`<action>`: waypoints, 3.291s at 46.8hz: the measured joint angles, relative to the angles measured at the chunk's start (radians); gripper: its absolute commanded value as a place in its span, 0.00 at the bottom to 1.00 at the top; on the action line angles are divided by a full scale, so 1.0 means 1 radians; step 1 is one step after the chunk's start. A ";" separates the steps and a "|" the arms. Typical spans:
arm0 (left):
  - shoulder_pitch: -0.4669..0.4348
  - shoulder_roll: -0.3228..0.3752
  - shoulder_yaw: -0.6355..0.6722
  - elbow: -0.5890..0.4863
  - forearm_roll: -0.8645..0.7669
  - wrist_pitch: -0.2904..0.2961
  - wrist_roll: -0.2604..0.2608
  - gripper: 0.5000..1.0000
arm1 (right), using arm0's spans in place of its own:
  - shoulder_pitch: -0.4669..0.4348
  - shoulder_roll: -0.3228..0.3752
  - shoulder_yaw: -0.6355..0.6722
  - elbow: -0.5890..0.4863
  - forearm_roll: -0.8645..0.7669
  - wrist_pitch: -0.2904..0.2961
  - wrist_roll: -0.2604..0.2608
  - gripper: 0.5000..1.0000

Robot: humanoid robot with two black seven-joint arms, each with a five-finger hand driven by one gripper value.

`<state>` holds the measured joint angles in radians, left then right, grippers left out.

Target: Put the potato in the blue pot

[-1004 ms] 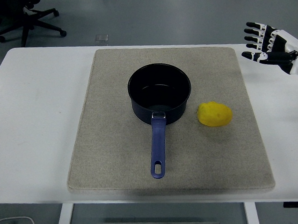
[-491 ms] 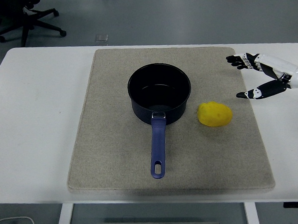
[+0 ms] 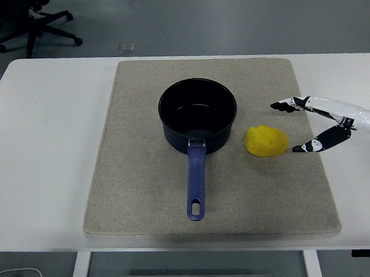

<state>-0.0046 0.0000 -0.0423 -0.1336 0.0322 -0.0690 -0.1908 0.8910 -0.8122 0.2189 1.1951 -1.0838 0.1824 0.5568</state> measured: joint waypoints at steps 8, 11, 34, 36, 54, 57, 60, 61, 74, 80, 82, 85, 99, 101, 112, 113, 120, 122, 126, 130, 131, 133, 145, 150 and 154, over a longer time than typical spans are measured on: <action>0.000 0.000 0.000 0.000 0.000 0.000 0.000 0.99 | 0.014 0.013 -0.040 0.001 -0.006 -0.031 -0.021 0.86; 0.000 0.000 0.000 0.000 0.000 0.000 0.000 0.99 | 0.015 0.030 -0.051 0.001 -0.019 -0.044 -0.022 0.86; 0.000 0.000 0.000 0.000 0.000 0.000 0.000 0.99 | 0.077 0.128 -0.134 -0.026 -0.042 -0.117 -0.050 0.86; 0.000 0.000 0.000 0.000 0.000 0.000 0.000 0.99 | 0.077 0.137 -0.139 -0.036 -0.042 -0.119 -0.051 0.86; 0.000 0.000 0.000 0.000 0.000 0.000 0.000 0.99 | 0.077 0.173 -0.168 -0.095 -0.068 -0.144 -0.045 0.85; 0.000 0.000 0.000 0.000 0.000 0.000 0.000 0.99 | 0.077 0.174 -0.168 -0.095 -0.068 -0.144 -0.044 0.84; 0.000 0.000 0.000 0.000 0.000 0.000 0.000 0.99 | 0.076 0.174 -0.168 -0.096 -0.068 -0.144 -0.042 0.83; 0.000 0.000 0.000 0.000 0.000 0.000 0.000 0.99 | 0.076 0.174 -0.168 -0.095 -0.068 -0.144 -0.041 0.83; 0.000 0.000 0.000 0.000 0.000 0.000 0.000 0.99 | 0.078 0.177 -0.209 -0.119 -0.070 -0.145 -0.038 0.59; 0.000 0.000 0.000 0.000 0.000 0.000 0.000 0.99 | 0.078 0.179 -0.210 -0.129 -0.070 -0.145 -0.038 0.44; 0.000 0.000 0.000 0.000 0.000 0.000 0.000 0.99 | 0.078 0.179 -0.210 -0.132 -0.070 -0.145 -0.038 0.32; 0.000 0.000 0.000 0.000 0.000 0.000 0.000 0.99 | 0.078 0.179 -0.210 -0.135 -0.070 -0.145 -0.038 0.16; 0.000 0.000 0.000 0.000 0.000 0.000 0.000 0.99 | 0.098 0.192 -0.226 -0.142 -0.069 -0.121 -0.040 0.00; 0.000 0.000 0.000 0.000 0.000 0.000 0.000 0.99 | 0.111 0.192 -0.240 -0.143 -0.067 -0.114 -0.040 0.00; 0.000 0.000 0.000 0.000 0.000 0.000 0.000 0.99 | 0.143 0.192 -0.261 -0.146 -0.050 -0.101 -0.038 0.00; 0.000 0.000 0.000 0.000 0.000 0.000 0.000 0.99 | 0.144 0.192 -0.260 -0.146 -0.050 -0.101 -0.038 0.00; 0.000 0.000 0.000 0.000 0.000 0.000 0.000 0.99 | 0.150 0.191 -0.252 -0.146 -0.041 -0.100 -0.038 0.00; 0.000 0.000 0.000 0.000 0.000 0.000 0.000 0.99 | 0.155 0.191 -0.251 -0.146 -0.039 -0.100 -0.038 0.00; 0.000 0.000 0.000 0.000 0.000 0.000 0.000 0.99 | 0.162 0.190 -0.249 -0.146 -0.033 -0.100 -0.038 0.00; 0.000 0.000 0.000 0.000 0.000 0.000 0.000 0.99 | 0.163 0.189 -0.249 -0.147 -0.029 -0.100 -0.038 0.00; 0.000 0.000 0.000 0.000 0.000 0.000 0.000 0.99 | 0.163 0.189 -0.249 -0.148 -0.028 -0.100 -0.038 0.00; 0.000 0.000 0.000 0.000 0.000 0.000 0.000 0.99 | 0.163 0.189 -0.249 -0.152 -0.027 -0.100 -0.038 0.00; 0.000 0.000 0.000 0.000 0.000 0.000 0.000 0.99 | 0.189 0.177 -0.249 -0.181 0.007 -0.074 -0.035 0.00; 0.000 0.000 0.000 0.000 0.000 0.000 0.000 0.99 | 0.212 0.173 -0.249 -0.185 0.048 -0.050 -0.035 0.00; 0.000 0.000 0.000 0.000 0.000 0.000 0.000 0.99 | 0.215 0.162 -0.249 -0.194 0.054 -0.046 -0.035 0.00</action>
<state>-0.0045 0.0000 -0.0424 -0.1336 0.0322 -0.0690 -0.1906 1.1064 -0.6506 -0.0304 1.0016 -1.0296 0.1368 0.5220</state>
